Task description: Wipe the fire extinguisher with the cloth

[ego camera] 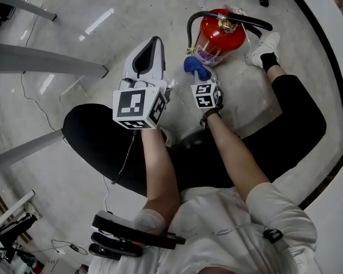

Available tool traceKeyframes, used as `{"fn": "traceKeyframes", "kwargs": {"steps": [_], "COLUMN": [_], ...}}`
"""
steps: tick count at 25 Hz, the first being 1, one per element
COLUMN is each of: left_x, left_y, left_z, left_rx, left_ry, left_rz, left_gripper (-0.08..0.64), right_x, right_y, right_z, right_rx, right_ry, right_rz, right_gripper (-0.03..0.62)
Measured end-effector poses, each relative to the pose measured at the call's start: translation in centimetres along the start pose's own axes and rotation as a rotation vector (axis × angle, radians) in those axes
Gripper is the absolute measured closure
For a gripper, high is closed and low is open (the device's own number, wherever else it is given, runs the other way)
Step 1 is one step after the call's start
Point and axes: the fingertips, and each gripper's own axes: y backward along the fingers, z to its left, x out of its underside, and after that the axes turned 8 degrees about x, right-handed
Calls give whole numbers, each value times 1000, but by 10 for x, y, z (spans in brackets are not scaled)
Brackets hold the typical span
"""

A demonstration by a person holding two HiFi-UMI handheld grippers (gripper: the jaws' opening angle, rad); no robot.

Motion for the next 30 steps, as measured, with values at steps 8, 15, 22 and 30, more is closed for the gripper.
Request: {"fn": "traceKeyframes", "kwargs": {"steps": [8,15,22,30], "left_x": [7,-4,-20,-28], "left_y": [0,-1,-7,-7], "left_z": [1,-9,-37,-58], "left_rx": [0,23,37,55], "left_ry": [-14,-20,-129,-127], "left_rz": [17,-3,-3,-31], "left_gripper": [560,560,560,560], "right_x": [130,64,-128,-255], "right_y": [-51,-10,118,193], "right_z": [-17,-3,-44,-142], "right_rx": [72,-186,-341,-95], "right_ry": [-485,-394,-383,-287], "right_rz": [444,295,-165,-590], "right_gripper": [525,525,525,523]}}
